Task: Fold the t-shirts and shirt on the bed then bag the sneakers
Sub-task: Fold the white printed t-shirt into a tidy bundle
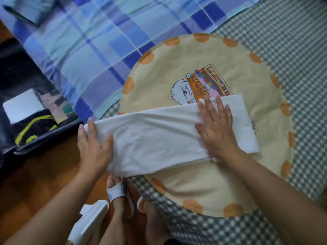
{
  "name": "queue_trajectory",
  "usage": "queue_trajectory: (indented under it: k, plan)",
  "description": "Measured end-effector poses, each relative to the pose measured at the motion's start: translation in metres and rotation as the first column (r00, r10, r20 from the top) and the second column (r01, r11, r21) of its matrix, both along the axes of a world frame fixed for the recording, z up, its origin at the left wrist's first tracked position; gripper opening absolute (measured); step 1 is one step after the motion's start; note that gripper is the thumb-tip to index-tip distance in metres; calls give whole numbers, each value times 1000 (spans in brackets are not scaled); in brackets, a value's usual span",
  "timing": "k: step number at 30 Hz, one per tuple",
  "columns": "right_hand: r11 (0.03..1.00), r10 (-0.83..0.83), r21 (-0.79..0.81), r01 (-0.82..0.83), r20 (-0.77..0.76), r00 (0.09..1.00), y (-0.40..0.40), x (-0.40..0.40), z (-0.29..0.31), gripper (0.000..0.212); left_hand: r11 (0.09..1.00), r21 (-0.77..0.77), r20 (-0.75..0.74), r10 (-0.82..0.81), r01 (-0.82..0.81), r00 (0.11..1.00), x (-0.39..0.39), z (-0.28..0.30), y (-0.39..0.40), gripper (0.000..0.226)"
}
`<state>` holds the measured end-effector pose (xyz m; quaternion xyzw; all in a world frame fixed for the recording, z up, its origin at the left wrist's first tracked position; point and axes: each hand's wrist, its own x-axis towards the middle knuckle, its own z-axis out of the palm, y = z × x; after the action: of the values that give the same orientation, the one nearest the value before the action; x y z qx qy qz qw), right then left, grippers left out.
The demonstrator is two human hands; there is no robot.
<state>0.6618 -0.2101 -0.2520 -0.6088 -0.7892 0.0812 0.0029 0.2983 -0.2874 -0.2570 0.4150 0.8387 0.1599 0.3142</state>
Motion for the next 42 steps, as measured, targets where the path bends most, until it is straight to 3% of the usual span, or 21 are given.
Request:
queue_trajectory:
  k: [2,4,6,7,9,11,12,15,18,21,24,26,27,29,31,34,37,39,42]
  plan:
    - [1000,5,-28,-4,17,1000,-6,-14,-11,68,977,-70,271,211,-200,939,-21,-10,6,88]
    - [1000,5,-20,-5,-4,1000,-5,-17,-20,69,923,-160,541,379,-351,751,-31,-16,9,74]
    - [996,-73,39,77,-108,991,0,-12,-18,66,910,-243,650,410,-337,640,-31,-20,3,52]
    - [975,-176,111,194,-155,972,2,-6,-14,63,911,-246,657,407,-330,634,-31,-25,-5,54]
    - [826,-482,212,522,-214,850,7,15,-5,58,906,-206,570,419,-370,707,-26,-26,-19,57]
    - [652,-742,64,756,-151,653,10,30,4,62,921,-87,384,383,-380,840,-26,-20,-26,44]
    - [603,-796,-22,797,-88,599,11,34,8,62,927,-29,311,364,-374,878,-27,-11,-25,38]
    - [622,-782,-140,770,-66,620,18,33,24,51,936,121,244,296,-332,924,-35,30,-4,30]
    - [577,-812,-49,815,-143,566,28,39,47,46,957,224,179,146,-185,973,-45,68,42,27]
    - [488,-853,44,872,-188,487,32,58,56,47,980,199,61,-23,10,998,-34,79,105,32]
    - [504,-862,51,862,-29,506,34,65,44,56,998,61,55,-13,9,998,-23,57,152,36]
    - [574,-817,92,814,6,576,34,52,33,61,1000,-14,63,25,-25,998,-19,44,160,41]
    - [663,-741,133,736,-23,671,35,38,27,62,999,-25,62,39,-37,997,-17,41,157,42]
    - [849,-508,141,509,-45,860,33,2,17,64,998,-34,93,59,-56,994,-14,41,143,40]
    - [963,-265,27,267,-63,962,22,-39,5,68,999,-37,142,44,-39,989,-14,39,126,33]
    - [997,-15,-72,6,-122,992,6,-90,-2,72,992,-76,269,115,-98,956,-24,40,111,23]
    - [989,138,-25,-144,-176,975,8,-120,1,82,981,-118,424,191,-155,885,-35,46,109,20]
    - [971,239,23,-238,-162,957,13,-142,4,85,986,-118,447,157,-116,881,-40,46,106,20]
    - [952,304,32,-304,-210,929,21,-179,9,83,996,-2,344,80,-84,936,-44,46,107,18]
